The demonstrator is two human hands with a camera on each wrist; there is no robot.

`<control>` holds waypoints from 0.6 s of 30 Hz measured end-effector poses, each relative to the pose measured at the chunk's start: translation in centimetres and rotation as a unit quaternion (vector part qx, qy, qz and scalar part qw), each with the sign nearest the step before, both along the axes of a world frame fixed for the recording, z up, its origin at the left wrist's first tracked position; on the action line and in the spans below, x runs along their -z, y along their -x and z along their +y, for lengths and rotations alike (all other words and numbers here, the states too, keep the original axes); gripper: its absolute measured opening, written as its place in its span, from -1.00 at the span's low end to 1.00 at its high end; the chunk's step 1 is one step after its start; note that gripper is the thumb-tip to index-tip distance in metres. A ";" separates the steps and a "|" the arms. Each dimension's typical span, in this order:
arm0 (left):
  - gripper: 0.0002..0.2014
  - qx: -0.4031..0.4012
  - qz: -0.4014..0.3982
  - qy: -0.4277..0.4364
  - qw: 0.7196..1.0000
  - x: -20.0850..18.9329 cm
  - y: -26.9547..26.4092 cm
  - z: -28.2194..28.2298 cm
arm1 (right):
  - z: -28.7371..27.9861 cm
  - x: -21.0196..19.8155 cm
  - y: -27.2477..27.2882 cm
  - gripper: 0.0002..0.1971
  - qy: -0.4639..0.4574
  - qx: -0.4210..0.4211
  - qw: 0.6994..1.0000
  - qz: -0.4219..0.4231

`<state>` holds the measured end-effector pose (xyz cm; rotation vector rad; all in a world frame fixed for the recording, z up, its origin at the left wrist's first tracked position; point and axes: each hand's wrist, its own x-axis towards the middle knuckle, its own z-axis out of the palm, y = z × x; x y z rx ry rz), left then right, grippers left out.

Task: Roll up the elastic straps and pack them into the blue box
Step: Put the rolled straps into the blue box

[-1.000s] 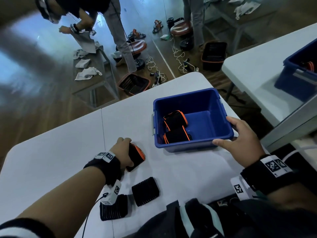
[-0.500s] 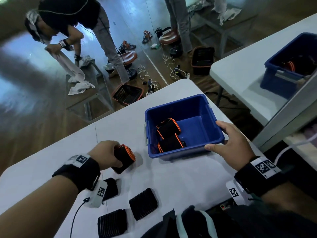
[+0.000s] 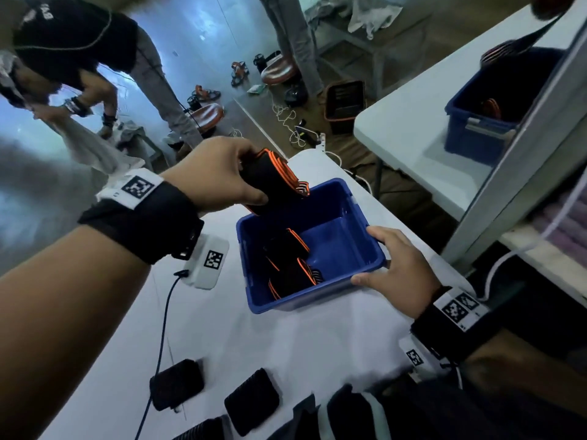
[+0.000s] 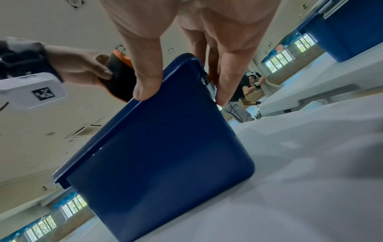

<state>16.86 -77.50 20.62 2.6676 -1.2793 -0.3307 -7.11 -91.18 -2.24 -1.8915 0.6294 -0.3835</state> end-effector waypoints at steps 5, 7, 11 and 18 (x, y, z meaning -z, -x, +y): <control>-0.44 0.048 -0.001 -0.061 0.997 7.0 2.6 -5.7 | 0.0 -0.2 -0.1 -0.07 -0.007 0.002 1.000 0.006; -0.46 0.076 0.008 -0.130 0.989 10.3 3.7 -7.1 | -0.1 -0.4 -0.2 -0.07 -0.008 0.003 1.000 0.005; -0.56 0.104 0.037 -0.245 0.963 14.5 5.2 -9.0 | -0.3 -0.7 -0.2 -0.09 -0.008 0.002 1.000 -0.005; -0.63 0.167 0.047 -0.297 0.939 17.4 7.0 -10.4 | -0.2 -0.6 -0.2 -0.09 -0.010 0.000 1.000 -0.018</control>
